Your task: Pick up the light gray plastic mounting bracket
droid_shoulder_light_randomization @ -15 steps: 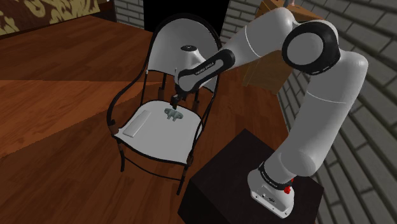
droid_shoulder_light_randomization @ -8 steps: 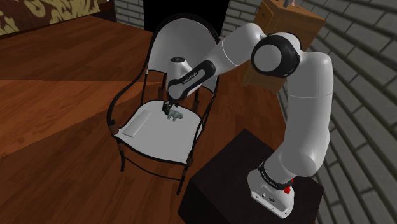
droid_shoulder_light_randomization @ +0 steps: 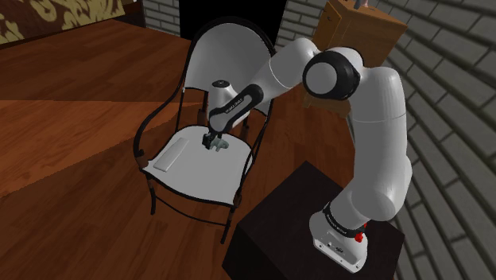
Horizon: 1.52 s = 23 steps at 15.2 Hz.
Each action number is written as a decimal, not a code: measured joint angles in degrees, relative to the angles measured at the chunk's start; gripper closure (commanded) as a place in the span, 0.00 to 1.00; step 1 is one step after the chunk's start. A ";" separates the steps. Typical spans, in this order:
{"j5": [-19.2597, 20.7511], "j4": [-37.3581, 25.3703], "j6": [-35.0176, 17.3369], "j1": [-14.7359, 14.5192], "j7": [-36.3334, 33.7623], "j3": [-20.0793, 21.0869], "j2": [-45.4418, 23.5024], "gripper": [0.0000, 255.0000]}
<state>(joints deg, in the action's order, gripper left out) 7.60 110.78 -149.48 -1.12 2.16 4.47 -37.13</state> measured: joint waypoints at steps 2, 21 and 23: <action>0.03 0.02 -0.21 -0.04 -0.05 -0.02 -0.14 1.00; -0.86 1.11 4.73 0.60 0.72 0.78 5.89 1.00; -1.03 1.28 5.67 0.68 0.83 0.93 7.01 1.00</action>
<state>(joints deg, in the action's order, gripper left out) 6.57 112.06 -143.81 -0.44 2.98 5.40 -30.12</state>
